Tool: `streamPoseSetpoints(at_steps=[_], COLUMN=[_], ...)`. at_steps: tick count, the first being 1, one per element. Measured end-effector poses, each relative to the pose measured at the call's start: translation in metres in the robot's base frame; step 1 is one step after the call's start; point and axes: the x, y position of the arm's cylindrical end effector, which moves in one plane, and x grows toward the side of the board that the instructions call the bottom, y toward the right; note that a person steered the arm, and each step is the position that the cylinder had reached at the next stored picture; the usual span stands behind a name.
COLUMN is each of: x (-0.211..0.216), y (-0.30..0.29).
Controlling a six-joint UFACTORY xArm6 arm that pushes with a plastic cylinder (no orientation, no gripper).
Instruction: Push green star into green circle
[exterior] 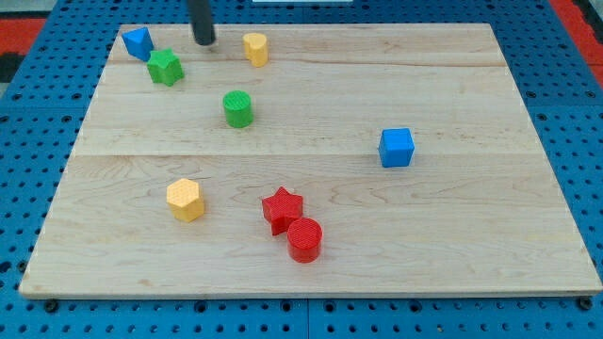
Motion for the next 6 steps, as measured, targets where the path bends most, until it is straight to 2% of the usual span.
streamPoseSetpoints(at_steps=[1,2,3,4,5,6], x=[-0.025,0.007,0.063,0.041,-0.004,-0.022], y=[0.057,0.08,0.048,0.078,0.008,-0.062])
